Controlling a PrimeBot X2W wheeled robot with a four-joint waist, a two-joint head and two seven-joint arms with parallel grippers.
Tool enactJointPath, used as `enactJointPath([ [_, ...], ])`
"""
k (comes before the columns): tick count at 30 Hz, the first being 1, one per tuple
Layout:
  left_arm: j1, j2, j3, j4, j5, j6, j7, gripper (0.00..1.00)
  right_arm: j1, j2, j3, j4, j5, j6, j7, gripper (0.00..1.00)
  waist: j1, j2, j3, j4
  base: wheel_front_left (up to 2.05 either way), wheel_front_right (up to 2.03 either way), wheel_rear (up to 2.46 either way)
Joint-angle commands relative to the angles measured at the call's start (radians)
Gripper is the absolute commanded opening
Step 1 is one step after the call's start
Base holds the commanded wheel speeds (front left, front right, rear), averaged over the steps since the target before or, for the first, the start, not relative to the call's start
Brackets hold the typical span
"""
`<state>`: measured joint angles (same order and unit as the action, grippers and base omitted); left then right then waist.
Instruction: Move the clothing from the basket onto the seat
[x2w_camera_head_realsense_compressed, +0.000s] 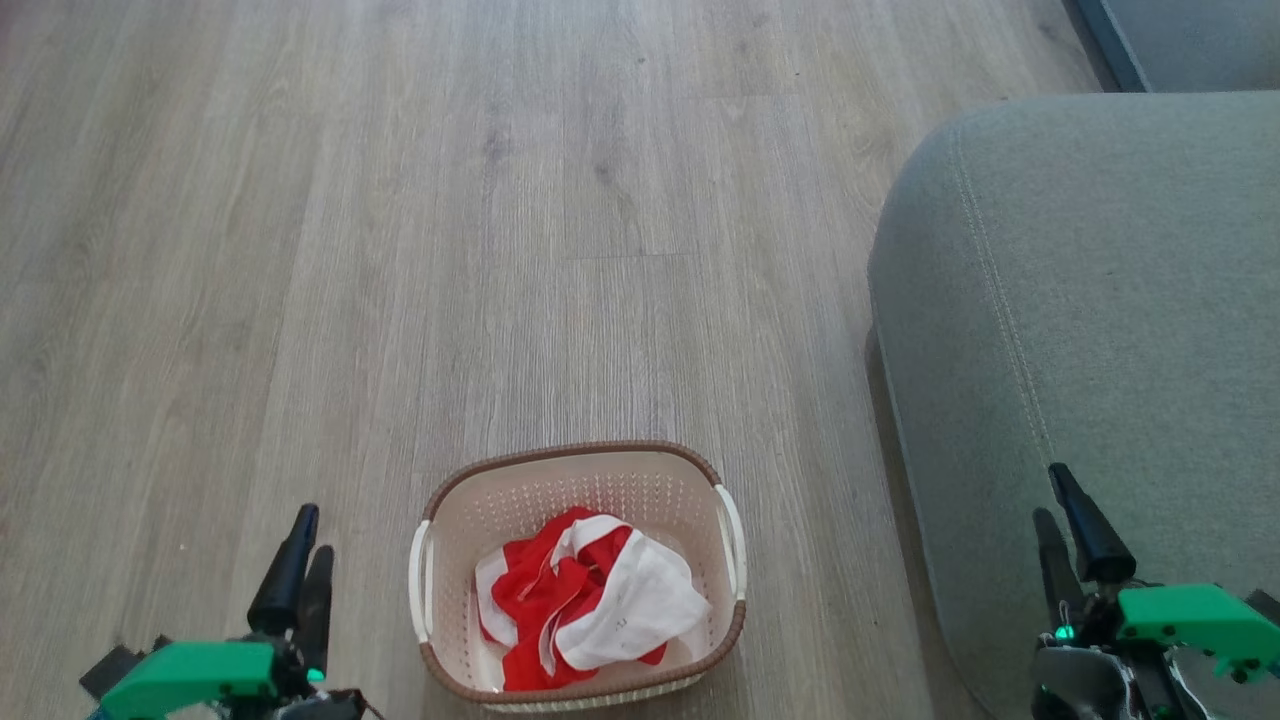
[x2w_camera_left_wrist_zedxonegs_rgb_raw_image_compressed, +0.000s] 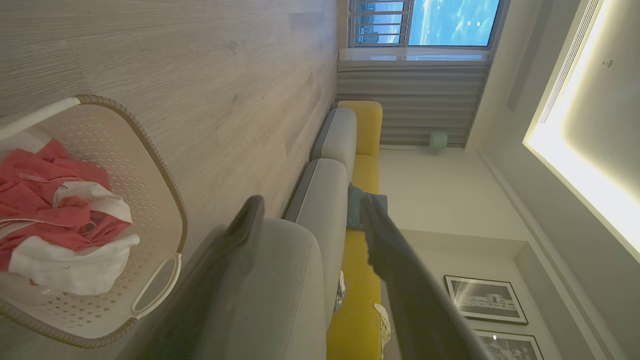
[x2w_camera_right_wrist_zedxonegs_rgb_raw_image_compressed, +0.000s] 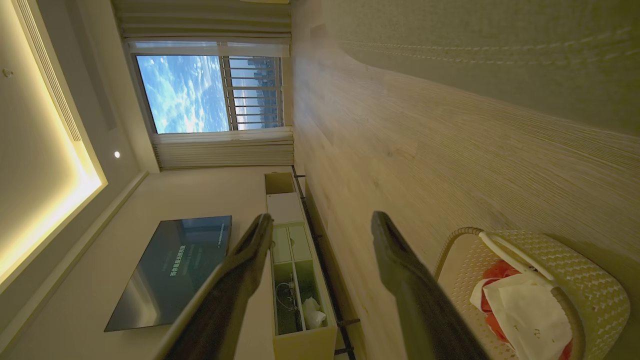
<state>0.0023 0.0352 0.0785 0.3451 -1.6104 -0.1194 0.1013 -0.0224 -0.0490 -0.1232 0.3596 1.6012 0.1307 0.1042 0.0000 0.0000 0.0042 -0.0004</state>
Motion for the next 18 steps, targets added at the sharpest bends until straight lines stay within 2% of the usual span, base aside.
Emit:
enactJointPath([
  [1, -0.048, 0.005, 0.005, -0.036, 0.012, -0.001, -0.014, 1.00, -0.039, -0.004, 0.003, -0.038, -0.012, 0.000, -0.014, 1.00, 0.0000, 0.0000, 0.001, 0.000, 0.00, 0.00, 0.00],
  [18, -0.061, 0.006, 0.042, -0.070, 0.086, -0.002, -0.061, 1.00, -0.056, -0.002, -0.009, -0.071, -0.148, 0.000, -0.061, 1.00, 0.0000, 0.0000, 0.004, -0.003, 0.00, 0.00, 0.00],
])
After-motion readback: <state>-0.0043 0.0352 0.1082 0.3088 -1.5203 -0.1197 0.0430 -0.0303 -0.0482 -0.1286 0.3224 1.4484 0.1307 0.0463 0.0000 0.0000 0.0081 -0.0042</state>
